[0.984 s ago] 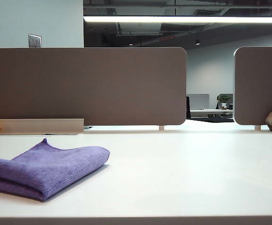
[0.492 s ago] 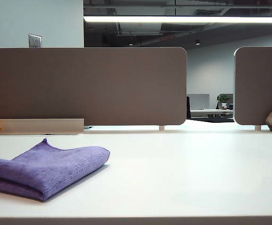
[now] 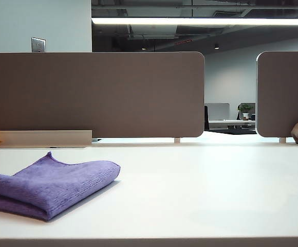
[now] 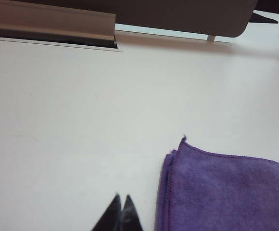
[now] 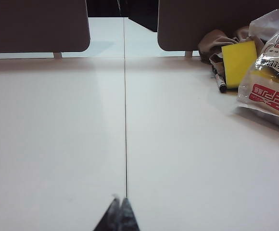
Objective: Fold the bottom of the cloth upward, then fold it vertically to form a square shape.
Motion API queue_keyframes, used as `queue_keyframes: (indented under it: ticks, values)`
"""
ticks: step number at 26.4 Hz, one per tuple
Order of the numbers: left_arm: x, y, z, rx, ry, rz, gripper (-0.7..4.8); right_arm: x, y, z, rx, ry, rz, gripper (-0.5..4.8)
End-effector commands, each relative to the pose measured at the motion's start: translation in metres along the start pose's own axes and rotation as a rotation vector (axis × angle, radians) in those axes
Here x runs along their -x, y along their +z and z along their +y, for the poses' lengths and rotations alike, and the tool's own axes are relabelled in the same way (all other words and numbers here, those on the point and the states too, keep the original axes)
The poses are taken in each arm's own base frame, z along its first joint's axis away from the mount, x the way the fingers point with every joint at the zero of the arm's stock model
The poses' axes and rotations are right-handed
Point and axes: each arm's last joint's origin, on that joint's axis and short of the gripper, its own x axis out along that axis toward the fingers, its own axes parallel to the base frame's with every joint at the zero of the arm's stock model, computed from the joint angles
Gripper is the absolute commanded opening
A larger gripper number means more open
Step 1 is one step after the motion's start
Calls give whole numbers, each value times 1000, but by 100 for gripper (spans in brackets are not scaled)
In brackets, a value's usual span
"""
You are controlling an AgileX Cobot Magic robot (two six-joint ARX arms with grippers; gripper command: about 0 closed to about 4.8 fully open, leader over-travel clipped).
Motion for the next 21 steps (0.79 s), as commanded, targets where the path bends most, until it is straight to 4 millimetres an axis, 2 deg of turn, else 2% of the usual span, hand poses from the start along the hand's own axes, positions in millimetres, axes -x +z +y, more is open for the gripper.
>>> queue_keyframes:
  ticks: [1, 10, 14, 17, 21]
  values:
    - [0, 0, 0, -5, -1, -6, -2, -1, -1, 0, 1, 4, -2, -1]
    - [0, 0, 0, -5, -2, -5, -2, 1, -2, 10, -13, 337, 16, -1]
    - [0, 1, 0, -26, -1, -12, -2, 1, -10, 10, -9, 335, 94, -1]
    - [0, 2, 0, -72, 0, -25, -2, 1, -10, 9, -9, 326, 90, -1]
    - [0, 2, 3, -127, 118, -27, -2, 0, -11, 6, -2, 200, 105, -1]
